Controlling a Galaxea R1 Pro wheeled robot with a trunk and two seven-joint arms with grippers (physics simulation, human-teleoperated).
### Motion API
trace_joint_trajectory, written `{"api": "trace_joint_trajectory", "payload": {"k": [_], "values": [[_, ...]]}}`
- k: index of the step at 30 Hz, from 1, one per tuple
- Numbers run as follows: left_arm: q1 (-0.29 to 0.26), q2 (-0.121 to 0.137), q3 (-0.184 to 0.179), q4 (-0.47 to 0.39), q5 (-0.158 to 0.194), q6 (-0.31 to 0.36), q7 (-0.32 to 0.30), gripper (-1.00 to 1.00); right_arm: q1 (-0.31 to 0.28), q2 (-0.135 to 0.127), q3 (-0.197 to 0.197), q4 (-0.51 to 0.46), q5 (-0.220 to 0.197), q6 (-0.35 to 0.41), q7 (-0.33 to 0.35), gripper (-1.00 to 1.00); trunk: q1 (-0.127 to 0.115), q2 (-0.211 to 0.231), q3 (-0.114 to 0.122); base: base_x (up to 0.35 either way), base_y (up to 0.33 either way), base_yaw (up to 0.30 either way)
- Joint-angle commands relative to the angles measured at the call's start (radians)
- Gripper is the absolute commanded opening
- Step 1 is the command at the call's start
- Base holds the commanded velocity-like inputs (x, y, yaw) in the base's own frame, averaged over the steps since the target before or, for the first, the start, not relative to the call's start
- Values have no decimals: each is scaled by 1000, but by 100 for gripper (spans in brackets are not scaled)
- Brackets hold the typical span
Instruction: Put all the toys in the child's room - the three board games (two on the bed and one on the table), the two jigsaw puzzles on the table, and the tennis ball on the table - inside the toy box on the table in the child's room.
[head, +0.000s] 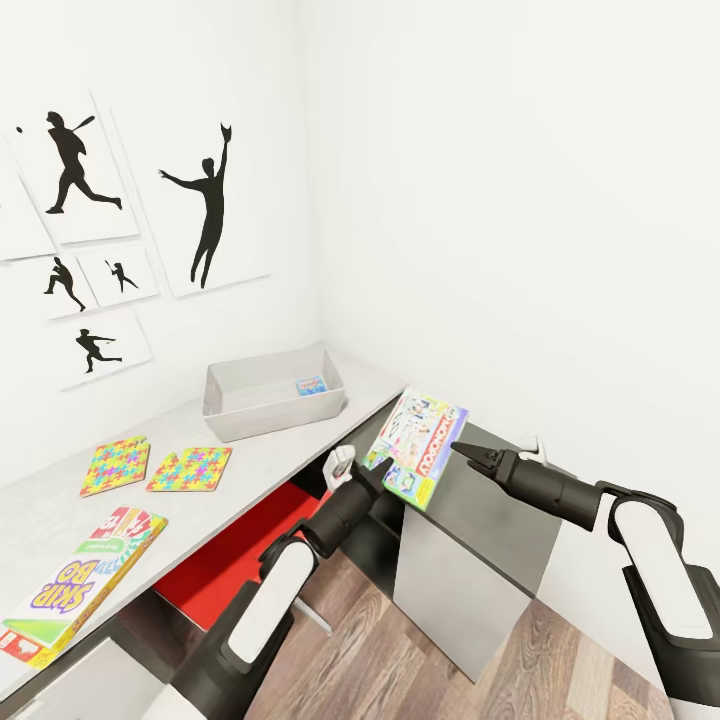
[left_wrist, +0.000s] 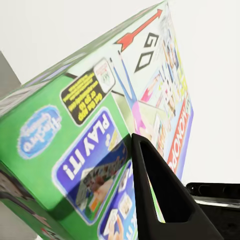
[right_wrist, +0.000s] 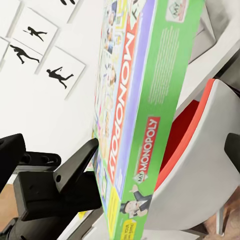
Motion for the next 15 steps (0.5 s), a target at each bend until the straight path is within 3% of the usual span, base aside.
{"api": "trace_joint_trajectory", "payload": {"k": [1,15], "values": [[-1,0,1,0,8,5,-1,-100,-1,0,-1,0,10,4,10,100,1,-2,-2,0,0,0],[-10,-5,-2,23,11,-14,-1,-100,-1,1,1,0,8,5,12,100,1,-2,-2,0,0,0]]}}
